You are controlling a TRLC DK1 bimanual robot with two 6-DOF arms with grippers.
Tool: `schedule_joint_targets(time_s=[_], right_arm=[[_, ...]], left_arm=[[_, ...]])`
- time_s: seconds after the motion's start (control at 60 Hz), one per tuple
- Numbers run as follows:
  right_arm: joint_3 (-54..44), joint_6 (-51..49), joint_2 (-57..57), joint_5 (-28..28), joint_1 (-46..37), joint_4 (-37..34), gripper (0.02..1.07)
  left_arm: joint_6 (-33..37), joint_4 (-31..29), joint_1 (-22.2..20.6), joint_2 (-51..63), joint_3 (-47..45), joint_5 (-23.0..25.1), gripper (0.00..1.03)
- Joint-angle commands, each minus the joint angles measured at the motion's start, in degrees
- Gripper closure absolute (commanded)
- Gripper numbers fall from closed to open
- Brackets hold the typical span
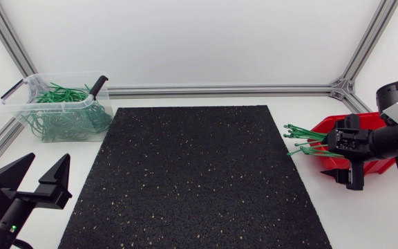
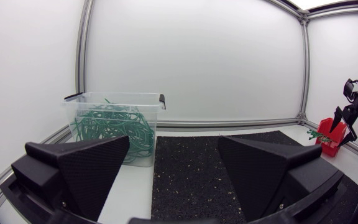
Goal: Take a green cable tie from the red box, thread the tail through the head to close it, then place it in the transparent bin on the left.
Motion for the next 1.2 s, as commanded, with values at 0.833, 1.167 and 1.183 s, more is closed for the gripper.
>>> schedule_joint_targets(time_s=[0.833, 1.167, 1.183], right_arm=[[-6.70, -0.62, 1.93, 4.34, 4.20, 6.01, 0.12], [-10.65, -3.52, -2.55, 5.39, 3.49, 3.37, 0.12], [-10.74, -3.60, -2.73, 5.48, 3.41, 3.20, 0.12]], left_arm=[[0.08, -1.92, -1.54, 0.21, -2.20, -1.21, 0.04], [0.08, -1.92, -1.89, 0.21, -2.20, -1.30, 0.04], [0.08, -1.92, -1.89, 0.21, -2.20, -1.30, 0.04]])
